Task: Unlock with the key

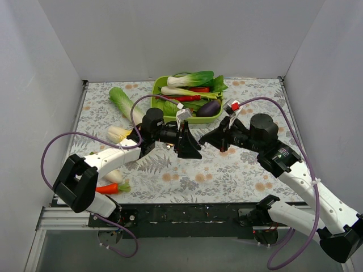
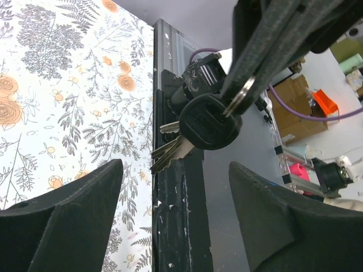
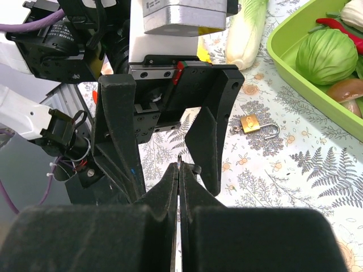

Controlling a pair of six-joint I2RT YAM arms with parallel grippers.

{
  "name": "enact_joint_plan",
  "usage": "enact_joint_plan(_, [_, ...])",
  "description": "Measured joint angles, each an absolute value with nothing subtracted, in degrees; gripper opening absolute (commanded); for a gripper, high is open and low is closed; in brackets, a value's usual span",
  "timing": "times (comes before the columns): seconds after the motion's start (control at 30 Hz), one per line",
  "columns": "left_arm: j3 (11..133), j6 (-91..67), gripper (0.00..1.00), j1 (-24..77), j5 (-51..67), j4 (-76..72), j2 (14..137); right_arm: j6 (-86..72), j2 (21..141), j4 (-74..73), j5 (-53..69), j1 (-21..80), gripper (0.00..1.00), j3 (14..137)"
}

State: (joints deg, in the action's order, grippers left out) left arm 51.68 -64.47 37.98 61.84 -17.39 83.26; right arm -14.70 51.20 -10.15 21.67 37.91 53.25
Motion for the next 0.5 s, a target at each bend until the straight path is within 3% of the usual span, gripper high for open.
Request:
enact_joint_plan(0.13, [51.68,-63.75,0.77,37.98,59.16,-16.56,83.13,-14.85,51.22,-10.13,22.85,37.47,0.01,53.25])
enact_joint_plan(0.37, [51.46,-63.42,0.64,37.71,56.27,-17.1,81.28,-15.14,51.64,-10.11,25.39,36.71,0.01,53.25])
enact_joint_plan(0.5, [51.16,-63.61,0.51,37.6,56.38,-18.46,80.25,-15.31,52.14,-10.11,26.26,36.38,0.01,53.23])
